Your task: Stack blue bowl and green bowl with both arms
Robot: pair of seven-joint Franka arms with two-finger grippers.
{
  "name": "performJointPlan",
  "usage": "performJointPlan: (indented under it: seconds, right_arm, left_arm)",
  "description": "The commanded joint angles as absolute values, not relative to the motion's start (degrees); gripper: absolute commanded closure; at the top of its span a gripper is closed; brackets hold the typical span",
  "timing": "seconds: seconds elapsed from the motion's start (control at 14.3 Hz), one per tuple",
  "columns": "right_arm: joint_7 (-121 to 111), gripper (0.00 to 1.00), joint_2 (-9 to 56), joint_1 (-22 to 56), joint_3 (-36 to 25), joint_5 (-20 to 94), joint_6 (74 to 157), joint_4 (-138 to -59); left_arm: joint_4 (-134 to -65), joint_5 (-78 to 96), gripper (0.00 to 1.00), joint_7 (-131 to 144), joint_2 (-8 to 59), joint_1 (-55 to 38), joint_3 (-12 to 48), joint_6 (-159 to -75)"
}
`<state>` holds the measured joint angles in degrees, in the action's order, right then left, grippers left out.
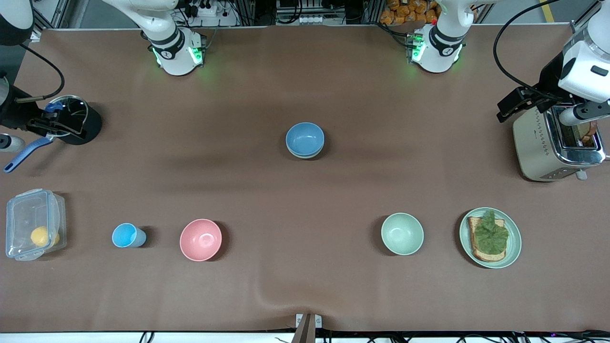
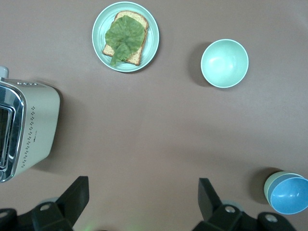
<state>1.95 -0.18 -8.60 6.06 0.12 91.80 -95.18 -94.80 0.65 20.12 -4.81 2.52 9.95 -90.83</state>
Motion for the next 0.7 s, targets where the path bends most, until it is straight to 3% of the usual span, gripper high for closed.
performJointPlan:
  seconds: [0.0, 0.63]
  right_arm:
    - [2.02, 0.00, -0.79, -9.75, 7.21, -1.05, 92.11, -95.89]
    - [2.28, 0.00, -1.14, -9.75, 7.73, -0.35, 91.58, -94.23]
  left_arm:
    - [-95.19, 1.06, 0.00, 17.76, -5.36, 1.93, 9.05, -91.32]
    - [-94.48, 0.01, 0.00, 9.84, -5.27, 1.93, 8.97, -89.91]
